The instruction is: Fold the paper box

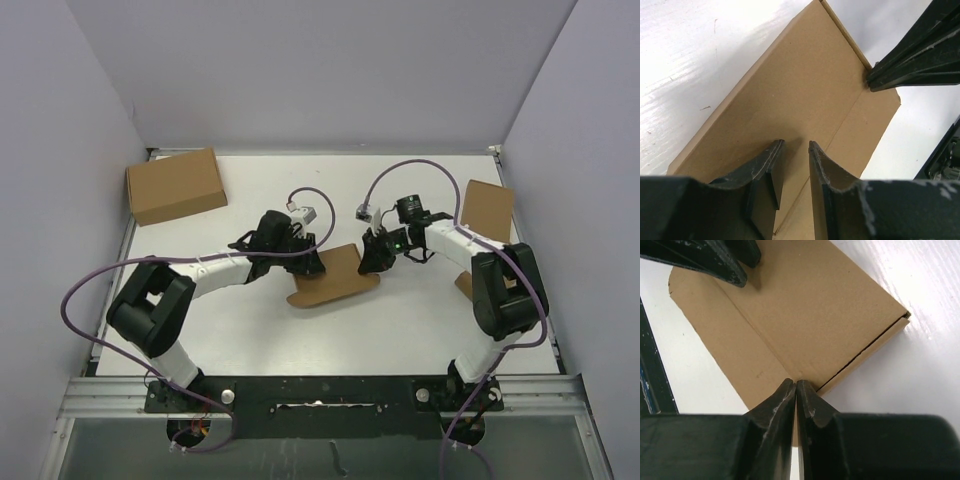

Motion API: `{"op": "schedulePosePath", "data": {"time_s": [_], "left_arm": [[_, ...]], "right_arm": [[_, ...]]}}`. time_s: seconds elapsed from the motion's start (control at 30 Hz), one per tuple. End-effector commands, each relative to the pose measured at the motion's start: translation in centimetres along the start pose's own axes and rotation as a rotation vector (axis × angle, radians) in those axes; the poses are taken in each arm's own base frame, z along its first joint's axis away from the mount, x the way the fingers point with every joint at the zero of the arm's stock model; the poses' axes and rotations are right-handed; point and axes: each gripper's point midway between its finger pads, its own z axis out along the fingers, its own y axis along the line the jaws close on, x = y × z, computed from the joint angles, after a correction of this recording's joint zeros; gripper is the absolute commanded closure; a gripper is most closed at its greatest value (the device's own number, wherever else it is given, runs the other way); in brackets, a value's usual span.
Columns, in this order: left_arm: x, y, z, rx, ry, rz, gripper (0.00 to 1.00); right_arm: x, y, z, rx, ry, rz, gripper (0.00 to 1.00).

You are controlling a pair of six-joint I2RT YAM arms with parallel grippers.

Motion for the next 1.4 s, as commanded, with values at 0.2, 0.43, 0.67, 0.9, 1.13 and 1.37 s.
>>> {"op": "schedulePosePath", "data": {"time_s": [0.2,0.43,0.67,0.9,1.13,1.37], "left_arm": [[-4.8,-3.3,-4.1,0.058,-0.192,0.029,0.7],[-5.1,-3.3,-8.7,0.029,-0.37,0.036,0.67],[-2.3,-0.4,-11.6,-0.032,-0.512,-0.049,0.27],[0.5,1.3,-11.2,0.039,-0.502,-0.256,0.17],[1.0,1.6,-10.0,0.09,-0.49,-0.397,0.15],[1.1,2.0,-8.6,0.085,-0.475,-0.501,0.1]], "right_arm": [[-5.8,3.5,-4.8,-0.062,-0.205,-0.153,0.7],[-4.9,-0.4,-4.4,0.015,-0.203,0.038,0.42],[-4.0,-1.9,-2.3,-0.063,-0.163,0.194,0.39],[-3.0,-2.8,-0.7,-0.118,-0.133,0.308,0.51],[-1.2,-4.3,-0.3,-0.115,-0.109,0.416,0.7],[-0.6,-4.8,-0.5,-0.12,-0.113,0.468,0.77]]}}
